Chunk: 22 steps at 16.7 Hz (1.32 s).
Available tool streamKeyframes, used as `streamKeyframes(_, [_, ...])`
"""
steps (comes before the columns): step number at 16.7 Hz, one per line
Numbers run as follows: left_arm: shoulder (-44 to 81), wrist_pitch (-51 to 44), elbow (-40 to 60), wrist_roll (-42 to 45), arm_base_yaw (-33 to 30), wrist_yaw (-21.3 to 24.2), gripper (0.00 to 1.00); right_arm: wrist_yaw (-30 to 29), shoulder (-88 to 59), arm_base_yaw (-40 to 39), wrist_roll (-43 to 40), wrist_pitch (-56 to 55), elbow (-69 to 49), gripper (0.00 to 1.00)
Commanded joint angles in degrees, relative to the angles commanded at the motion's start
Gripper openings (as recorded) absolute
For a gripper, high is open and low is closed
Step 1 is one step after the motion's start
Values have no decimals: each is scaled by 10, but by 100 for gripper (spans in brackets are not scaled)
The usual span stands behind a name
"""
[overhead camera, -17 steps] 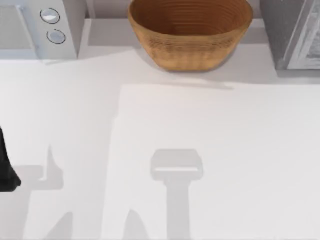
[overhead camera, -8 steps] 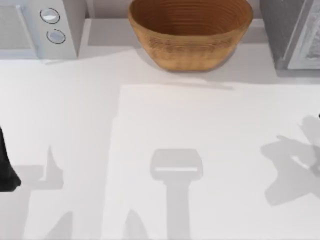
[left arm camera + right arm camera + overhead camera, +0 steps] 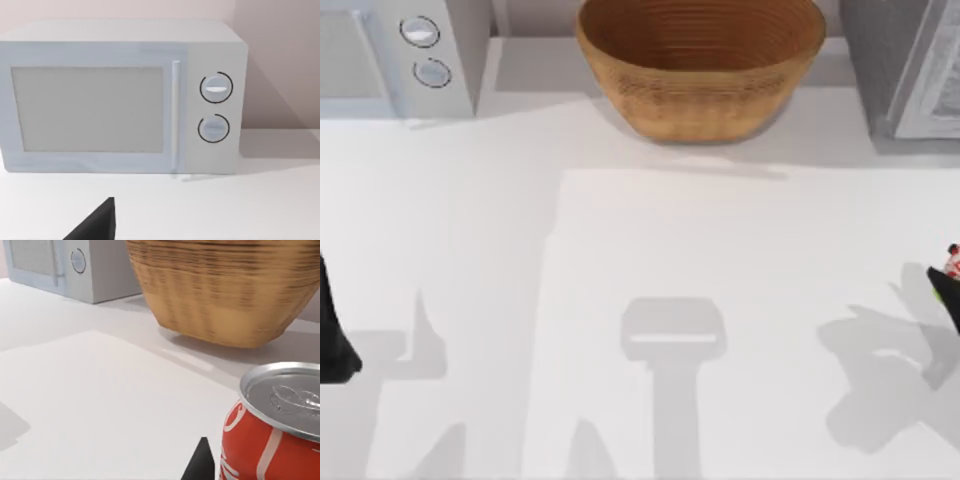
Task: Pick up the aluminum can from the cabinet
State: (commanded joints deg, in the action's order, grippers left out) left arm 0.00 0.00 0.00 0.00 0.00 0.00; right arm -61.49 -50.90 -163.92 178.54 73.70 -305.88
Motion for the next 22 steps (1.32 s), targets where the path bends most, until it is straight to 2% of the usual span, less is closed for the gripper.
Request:
streamKeyframes(4, [0,0,0,0,0,0,100,1,4,0,1,-1,1,0])
streamKeyframes(10, [0,0,0,0,0,0,100,51,22,-51,2,-8,32,0])
streamKeyframes(14, [0,0,0,0,0,0,100,53,23,-54,2,-8,34,0])
streamKeyframes(22, [0,0,0,0,0,0,100,53,23,-54,2,-8,34,60])
